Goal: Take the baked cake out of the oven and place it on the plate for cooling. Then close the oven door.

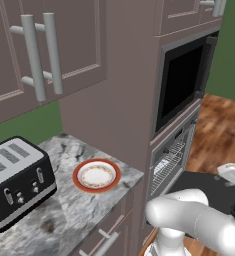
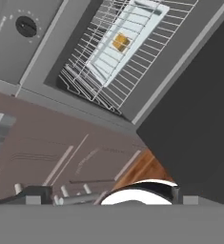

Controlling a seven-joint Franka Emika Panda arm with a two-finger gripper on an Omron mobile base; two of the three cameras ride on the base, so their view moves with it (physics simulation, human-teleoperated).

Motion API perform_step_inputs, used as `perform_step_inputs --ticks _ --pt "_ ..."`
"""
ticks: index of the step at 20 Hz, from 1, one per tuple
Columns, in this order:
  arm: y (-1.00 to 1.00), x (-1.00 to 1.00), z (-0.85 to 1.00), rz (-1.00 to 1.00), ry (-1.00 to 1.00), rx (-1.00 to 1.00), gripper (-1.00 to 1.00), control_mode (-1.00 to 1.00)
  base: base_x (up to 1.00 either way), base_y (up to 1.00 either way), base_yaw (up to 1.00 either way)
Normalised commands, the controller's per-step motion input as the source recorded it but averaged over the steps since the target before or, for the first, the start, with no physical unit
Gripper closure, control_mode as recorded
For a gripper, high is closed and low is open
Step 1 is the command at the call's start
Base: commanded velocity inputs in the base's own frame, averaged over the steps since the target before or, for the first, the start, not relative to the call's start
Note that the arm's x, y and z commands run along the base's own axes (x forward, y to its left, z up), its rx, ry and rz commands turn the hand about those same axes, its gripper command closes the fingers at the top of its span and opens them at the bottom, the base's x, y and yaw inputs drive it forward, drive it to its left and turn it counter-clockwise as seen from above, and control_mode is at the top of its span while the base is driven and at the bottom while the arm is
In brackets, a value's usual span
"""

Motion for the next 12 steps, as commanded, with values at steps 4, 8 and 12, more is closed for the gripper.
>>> perform_step_inputs --ticks 4,8,12 --pt "0.18 0.14 -0.01 0.08 0.01 0.15 -1.00 -1.00 0.00 0.00 0.00" --pt "0.11 0.16 -0.03 0.10 0.04 0.16 -1.00 -1.00 0.00 0.00 0.00" --pt "0.11 0.18 -0.05 0.09 0.02 0.15 -1.00 -1.00 0.00 0.00 0.00"
